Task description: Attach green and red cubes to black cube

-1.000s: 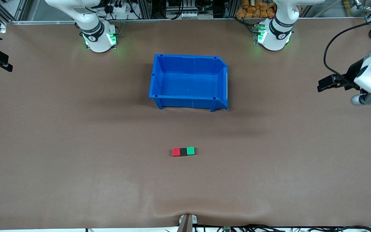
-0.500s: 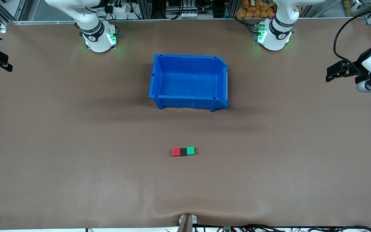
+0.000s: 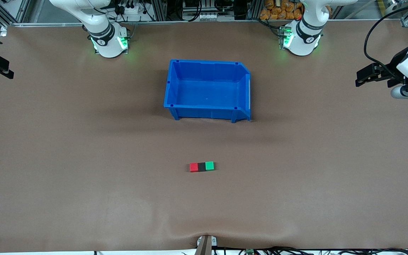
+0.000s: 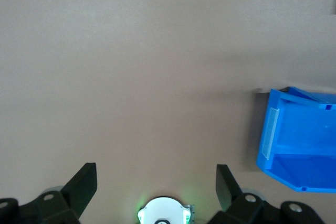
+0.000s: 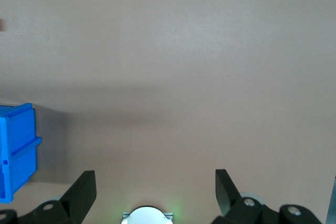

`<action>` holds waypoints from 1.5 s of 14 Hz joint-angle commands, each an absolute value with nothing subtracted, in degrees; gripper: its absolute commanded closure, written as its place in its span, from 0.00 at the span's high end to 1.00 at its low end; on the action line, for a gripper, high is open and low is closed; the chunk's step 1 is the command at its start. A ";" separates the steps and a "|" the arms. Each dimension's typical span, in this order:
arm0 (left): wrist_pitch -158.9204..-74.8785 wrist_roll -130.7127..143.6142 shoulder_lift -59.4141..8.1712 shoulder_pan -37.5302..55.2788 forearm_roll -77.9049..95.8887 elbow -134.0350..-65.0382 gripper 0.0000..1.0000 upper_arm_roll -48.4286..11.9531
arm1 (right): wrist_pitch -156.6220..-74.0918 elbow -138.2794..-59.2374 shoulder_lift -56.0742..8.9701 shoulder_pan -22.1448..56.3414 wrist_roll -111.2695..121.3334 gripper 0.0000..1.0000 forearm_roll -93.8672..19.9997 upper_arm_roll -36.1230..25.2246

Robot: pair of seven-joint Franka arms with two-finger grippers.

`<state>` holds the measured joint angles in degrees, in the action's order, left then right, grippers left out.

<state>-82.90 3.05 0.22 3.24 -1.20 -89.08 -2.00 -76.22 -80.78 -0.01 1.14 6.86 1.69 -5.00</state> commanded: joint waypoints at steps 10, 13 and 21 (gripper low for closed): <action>-84.81 3.60 1.14 3.08 -1.93 -88.68 1.00 -2.72 | -75.94 -81.04 0.26 1.06 7.47 1.00 2.20 -5.01; -84.81 1.77 1.14 3.43 -2.11 -88.59 1.00 -2.72 | -76.02 -81.04 0.26 1.23 7.47 1.00 2.20 -5.01; -84.81 -2.46 1.05 3.43 -3.69 -88.68 1.00 -2.72 | -75.85 -81.04 0.26 1.14 7.47 1.00 2.20 -5.01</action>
